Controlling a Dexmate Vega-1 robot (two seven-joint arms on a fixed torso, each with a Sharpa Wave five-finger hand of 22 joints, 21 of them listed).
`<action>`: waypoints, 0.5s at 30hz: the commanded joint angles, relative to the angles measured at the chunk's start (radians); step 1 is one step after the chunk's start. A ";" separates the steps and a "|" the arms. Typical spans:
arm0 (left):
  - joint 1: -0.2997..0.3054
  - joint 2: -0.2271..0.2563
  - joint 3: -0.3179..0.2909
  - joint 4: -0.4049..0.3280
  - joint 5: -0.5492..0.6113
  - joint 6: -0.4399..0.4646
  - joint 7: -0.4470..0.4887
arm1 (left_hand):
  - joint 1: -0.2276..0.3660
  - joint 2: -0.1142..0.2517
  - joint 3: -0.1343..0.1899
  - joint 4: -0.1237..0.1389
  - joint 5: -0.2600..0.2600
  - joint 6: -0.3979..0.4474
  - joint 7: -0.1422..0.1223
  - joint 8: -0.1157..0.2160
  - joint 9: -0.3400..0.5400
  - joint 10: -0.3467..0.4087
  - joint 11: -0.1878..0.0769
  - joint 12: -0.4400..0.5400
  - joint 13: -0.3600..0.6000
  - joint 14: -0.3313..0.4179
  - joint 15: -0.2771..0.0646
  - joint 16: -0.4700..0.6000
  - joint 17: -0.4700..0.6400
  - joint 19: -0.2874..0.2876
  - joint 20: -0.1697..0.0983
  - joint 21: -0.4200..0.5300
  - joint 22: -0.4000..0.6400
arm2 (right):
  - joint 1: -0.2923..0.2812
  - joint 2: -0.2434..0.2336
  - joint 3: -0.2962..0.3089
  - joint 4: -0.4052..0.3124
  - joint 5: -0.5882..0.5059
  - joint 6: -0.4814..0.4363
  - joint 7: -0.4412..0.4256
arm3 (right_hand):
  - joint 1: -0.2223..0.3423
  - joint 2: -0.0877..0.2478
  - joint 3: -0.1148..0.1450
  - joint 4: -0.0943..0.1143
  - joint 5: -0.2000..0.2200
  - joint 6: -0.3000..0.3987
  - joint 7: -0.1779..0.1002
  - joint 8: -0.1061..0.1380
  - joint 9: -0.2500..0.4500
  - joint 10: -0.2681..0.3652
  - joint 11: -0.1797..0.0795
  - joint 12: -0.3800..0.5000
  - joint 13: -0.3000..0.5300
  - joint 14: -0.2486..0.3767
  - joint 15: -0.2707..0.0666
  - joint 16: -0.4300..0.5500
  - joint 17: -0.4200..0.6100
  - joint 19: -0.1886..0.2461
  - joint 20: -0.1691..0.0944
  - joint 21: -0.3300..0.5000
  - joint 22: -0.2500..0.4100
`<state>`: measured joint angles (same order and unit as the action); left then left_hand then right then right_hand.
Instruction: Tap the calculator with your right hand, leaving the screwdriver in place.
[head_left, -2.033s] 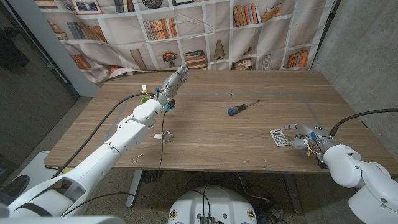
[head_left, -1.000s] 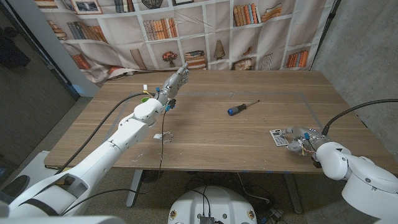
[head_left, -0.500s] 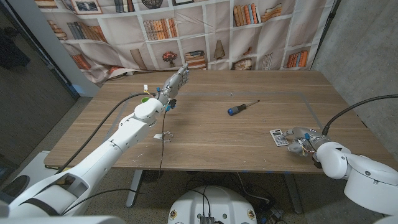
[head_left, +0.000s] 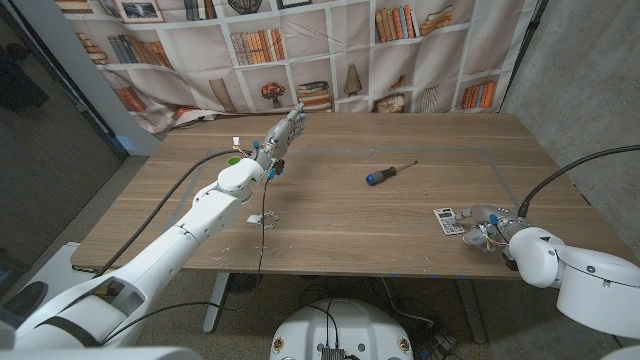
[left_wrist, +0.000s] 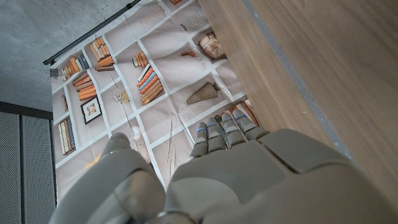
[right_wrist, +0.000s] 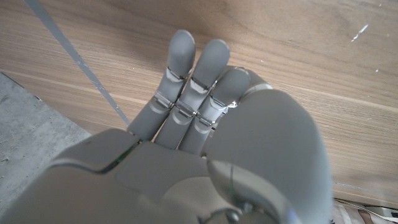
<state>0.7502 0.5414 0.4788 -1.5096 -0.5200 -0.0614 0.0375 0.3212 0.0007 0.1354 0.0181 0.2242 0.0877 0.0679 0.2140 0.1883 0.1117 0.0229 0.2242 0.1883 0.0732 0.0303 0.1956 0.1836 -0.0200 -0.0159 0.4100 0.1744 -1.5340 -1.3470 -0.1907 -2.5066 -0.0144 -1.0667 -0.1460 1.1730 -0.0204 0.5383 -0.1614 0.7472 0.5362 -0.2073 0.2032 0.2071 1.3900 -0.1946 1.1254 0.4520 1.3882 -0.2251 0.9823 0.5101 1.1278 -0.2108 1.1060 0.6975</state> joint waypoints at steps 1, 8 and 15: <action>-0.005 -0.004 0.003 0.012 -0.003 -0.002 -0.005 | -0.005 -0.001 -0.002 0.001 0.000 0.006 -0.004 0.000 0.002 0.008 0.003 -0.005 0.002 0.003 -0.002 0.000 0.003 0.000 0.004 -0.004 0.003 | 0.053 -0.044 -0.049 0.000 0.101 -0.009 -0.068 | -0.010 -0.002 0.007 0.002 0.000 0.008 -0.001 -0.002 0.001 -0.005 -0.002 0.004 -0.001 0.006 -0.002 0.004 0.002 -0.003 -0.003 0.005 0.001; -0.010 -0.006 0.004 0.016 -0.002 -0.001 -0.006 | -0.004 0.000 -0.003 0.001 -0.001 0.007 -0.004 -0.001 0.002 0.008 0.004 -0.007 0.002 0.003 -0.001 -0.001 0.003 0.001 0.005 -0.006 0.003 | 0.082 -0.059 -0.076 0.002 0.146 -0.012 -0.102 | -0.011 -0.001 0.008 0.001 -0.002 0.012 -0.001 -0.007 0.002 -0.002 -0.002 0.012 0.001 0.007 -0.002 0.008 0.000 -0.002 -0.003 0.007 -0.006; -0.015 -0.010 0.006 0.023 -0.002 -0.003 -0.008 | -0.004 0.000 -0.004 0.002 -0.001 0.007 -0.003 -0.002 0.002 0.009 0.004 -0.007 0.002 0.002 0.000 -0.001 0.003 0.001 0.006 -0.007 0.003 | 0.117 -0.071 -0.115 0.004 0.174 -0.007 -0.131 | -0.012 0.000 0.008 0.001 -0.004 0.014 -0.001 -0.008 0.002 -0.006 -0.002 0.010 -0.006 0.006 -0.003 0.009 -0.003 -0.001 -0.004 0.009 -0.010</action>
<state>0.7418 0.5363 0.4822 -1.4953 -0.5218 -0.0626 0.0322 0.3208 0.0002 0.1354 0.0181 0.2242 0.0897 0.0659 0.2141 0.1883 0.1116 0.0230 0.2163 0.1883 0.0732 0.0303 0.1956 0.1836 -0.0200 -0.0159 0.4025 0.1743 -1.4676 -1.3965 -0.2533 -2.5058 0.1055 -1.0754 -0.2309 1.1691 -0.0244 0.5382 -0.1614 0.7472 0.5372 -0.2084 0.1986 0.2072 1.3860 -0.1986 1.1300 0.4449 1.3882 -0.2251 0.9874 0.5050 1.1279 -0.2106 1.1097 0.6882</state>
